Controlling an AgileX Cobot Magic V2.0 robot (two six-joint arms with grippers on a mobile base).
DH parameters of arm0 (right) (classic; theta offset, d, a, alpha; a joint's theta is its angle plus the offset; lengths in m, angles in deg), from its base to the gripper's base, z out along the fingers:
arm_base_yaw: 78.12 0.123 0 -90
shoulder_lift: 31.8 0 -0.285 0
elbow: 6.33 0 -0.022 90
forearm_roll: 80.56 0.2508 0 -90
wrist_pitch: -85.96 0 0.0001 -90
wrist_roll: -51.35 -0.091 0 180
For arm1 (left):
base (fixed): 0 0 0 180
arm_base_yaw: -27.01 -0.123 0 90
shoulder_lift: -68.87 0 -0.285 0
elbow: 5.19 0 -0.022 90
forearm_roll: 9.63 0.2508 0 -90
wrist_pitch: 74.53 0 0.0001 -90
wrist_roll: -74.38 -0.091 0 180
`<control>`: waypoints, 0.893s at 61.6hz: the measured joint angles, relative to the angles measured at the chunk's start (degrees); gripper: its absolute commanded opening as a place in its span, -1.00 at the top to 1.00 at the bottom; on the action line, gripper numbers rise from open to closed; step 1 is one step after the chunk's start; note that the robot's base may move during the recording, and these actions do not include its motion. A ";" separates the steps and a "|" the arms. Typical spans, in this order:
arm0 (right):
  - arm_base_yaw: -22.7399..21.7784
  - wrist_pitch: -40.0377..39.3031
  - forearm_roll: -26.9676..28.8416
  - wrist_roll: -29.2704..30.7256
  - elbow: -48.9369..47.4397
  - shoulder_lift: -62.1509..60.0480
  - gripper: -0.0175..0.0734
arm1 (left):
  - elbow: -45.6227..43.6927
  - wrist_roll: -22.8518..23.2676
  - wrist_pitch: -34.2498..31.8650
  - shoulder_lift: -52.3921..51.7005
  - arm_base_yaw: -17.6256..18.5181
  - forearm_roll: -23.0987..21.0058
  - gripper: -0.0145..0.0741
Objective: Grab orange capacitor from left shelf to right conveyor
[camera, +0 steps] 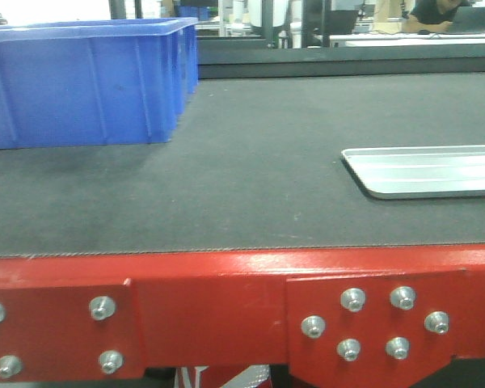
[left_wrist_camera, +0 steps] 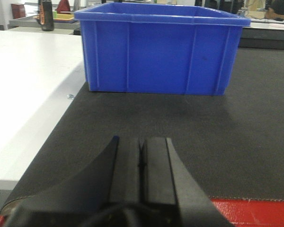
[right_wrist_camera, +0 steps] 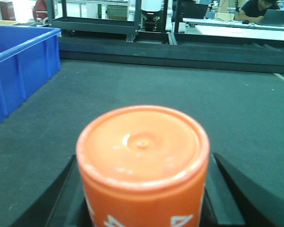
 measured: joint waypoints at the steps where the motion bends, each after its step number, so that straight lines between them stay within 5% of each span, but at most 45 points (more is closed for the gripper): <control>1: 0.00 0.00 0.00 0.00 0.00 0.00 0.35 | 0.00 0.00 0.00 0.00 0.00 0.00 0.96; 55: 0.00 -0.10 0.00 0.00 0.00 0.00 0.35 | 0.00 0.00 0.00 0.00 0.00 0.00 0.96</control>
